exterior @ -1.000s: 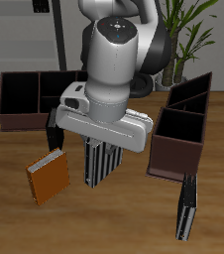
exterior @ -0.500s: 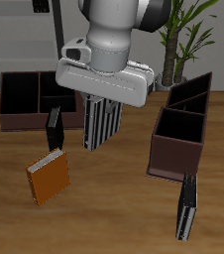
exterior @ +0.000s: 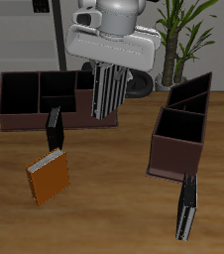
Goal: Place the right striped book into the left desk caddy's back compartment
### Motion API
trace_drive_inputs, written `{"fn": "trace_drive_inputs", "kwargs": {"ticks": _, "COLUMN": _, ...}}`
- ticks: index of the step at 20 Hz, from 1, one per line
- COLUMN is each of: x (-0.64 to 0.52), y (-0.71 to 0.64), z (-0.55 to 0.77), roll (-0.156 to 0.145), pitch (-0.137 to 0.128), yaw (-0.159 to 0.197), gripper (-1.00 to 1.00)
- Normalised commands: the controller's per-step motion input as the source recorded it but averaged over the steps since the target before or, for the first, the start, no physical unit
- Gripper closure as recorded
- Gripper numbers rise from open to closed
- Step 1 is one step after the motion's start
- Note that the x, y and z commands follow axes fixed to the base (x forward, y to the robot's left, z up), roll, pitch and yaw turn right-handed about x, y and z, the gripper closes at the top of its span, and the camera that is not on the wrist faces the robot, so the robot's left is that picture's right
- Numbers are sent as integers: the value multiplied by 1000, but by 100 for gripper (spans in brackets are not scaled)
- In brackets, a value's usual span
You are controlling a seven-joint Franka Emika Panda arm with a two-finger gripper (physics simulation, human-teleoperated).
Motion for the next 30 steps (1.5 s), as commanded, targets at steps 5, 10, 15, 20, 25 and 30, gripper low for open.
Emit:
{"fn": "trace_drive_inputs", "kwargs": {"ticks": 5, "x": -426, "y": 210, "z": 205, "roll": -9, "pitch": -18, "yaw": 11, "gripper": 100}}
{"fn": "trace_drive_inputs", "kwargs": {"ticks": 10, "x": -375, "y": 315, "z": 64, "roll": -11, "pitch": -6, "yaw": 8, "gripper": 100}}
{"fn": "trace_drive_inputs", "kwargs": {"ticks": 15, "x": -272, "y": 278, "z": -68, "roll": -37, "pitch": -9, "yaw": 11, "gripper": 100}}
{"fn": "trace_drive_inputs", "kwargs": {"ticks": 20, "x": -309, "y": 345, "z": -168, "roll": 36, "pitch": 36, "yaw": -12, "gripper": 100}}
{"fn": "trace_drive_inputs", "kwargs": {"ticks": 25, "x": -358, "y": 229, "z": 20, "roll": 42, "pitch": 1, "yaw": -16, "gripper": 100}}
{"fn": "trace_drive_inputs", "kwargs": {"ticks": 30, "x": -389, "y": 305, "z": 16, "roll": 59, "pitch": -7, "yaw": 11, "gripper": 100}}
